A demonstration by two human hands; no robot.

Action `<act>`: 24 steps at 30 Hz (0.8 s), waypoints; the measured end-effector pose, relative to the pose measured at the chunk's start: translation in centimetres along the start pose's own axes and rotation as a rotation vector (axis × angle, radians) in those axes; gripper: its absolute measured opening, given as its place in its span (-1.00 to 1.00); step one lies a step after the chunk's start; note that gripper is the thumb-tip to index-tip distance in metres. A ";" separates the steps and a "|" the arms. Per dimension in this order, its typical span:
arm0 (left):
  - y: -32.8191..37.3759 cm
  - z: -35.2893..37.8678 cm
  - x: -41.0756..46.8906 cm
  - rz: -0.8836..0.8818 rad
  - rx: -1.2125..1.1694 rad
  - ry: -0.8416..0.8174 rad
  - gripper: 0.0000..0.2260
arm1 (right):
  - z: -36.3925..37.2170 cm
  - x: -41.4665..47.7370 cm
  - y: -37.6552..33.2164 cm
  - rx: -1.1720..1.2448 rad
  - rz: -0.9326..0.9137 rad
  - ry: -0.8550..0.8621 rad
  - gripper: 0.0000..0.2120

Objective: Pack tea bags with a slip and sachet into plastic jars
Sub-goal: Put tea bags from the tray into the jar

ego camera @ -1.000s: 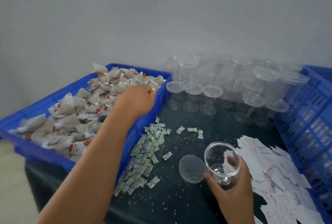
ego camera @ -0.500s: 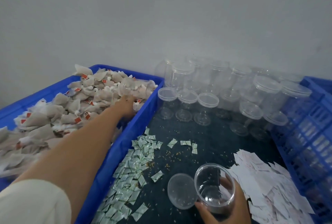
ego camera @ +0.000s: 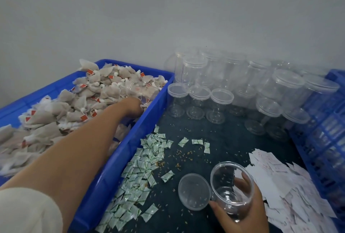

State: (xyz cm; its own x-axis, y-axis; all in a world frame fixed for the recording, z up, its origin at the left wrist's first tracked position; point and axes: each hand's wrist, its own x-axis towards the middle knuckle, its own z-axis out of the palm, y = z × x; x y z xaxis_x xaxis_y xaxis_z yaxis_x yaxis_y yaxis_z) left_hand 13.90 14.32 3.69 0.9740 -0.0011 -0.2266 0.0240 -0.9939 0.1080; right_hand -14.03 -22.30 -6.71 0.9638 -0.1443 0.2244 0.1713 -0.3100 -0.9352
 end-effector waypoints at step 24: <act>-3.5 -0.8 -11.9 -0.076 0.371 -0.366 -0.78 | 0.3 -2.2 -2.7 -0.032 -0.050 0.114 -0.06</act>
State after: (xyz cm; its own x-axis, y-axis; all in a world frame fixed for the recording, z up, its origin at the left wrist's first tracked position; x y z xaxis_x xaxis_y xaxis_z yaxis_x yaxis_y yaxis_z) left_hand 2.37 17.90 6.79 0.8287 0.1001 -0.5507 -0.0541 -0.9650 -0.2567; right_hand -16.54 -20.88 -4.71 0.9244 -0.2332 0.3017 0.2101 -0.3487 -0.9134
